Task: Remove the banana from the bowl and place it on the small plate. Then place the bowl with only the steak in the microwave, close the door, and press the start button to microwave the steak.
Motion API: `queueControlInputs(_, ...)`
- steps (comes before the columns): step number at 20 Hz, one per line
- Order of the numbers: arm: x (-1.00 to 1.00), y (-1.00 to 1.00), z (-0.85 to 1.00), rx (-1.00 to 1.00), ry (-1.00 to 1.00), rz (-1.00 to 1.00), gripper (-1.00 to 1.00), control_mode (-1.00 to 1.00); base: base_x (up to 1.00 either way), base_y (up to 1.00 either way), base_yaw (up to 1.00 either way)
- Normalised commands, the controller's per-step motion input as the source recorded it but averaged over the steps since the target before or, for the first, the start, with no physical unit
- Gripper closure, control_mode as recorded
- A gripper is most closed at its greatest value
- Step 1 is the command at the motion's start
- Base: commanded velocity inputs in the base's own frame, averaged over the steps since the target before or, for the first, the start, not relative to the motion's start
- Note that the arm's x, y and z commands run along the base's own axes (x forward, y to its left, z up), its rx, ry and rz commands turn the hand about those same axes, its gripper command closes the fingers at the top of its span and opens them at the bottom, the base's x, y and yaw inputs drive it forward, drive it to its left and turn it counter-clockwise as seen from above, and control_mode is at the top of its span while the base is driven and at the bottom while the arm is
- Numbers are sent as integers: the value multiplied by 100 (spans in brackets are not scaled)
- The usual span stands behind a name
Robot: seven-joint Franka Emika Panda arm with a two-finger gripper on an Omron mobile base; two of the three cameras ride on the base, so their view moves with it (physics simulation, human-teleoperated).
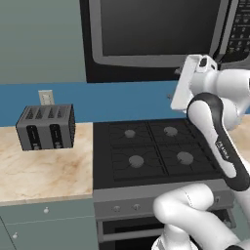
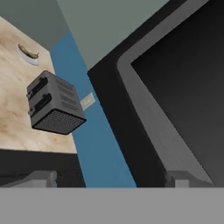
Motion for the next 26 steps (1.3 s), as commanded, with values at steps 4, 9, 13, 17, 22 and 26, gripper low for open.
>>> queueControlInputs(4,-97,-79,0,2,0,0,-100,-100,0,0,0)
queueControlInputs(9,-60,-100,0,8,0,0,-100,-100,0,0,0)
queueControlInputs(13,-15,-87,1,6,-2,0,-100,-100,0,0,0)
queueControlInputs(17,6,-67,19,4,-2,1,-100,-100,0,0,0)
queueControlInputs(22,29,-41,18,1,0,5,-100,-100,0,0,0)
queueControlInputs(26,34,-24,11,0,0,5,-100,-100,0,0,0)
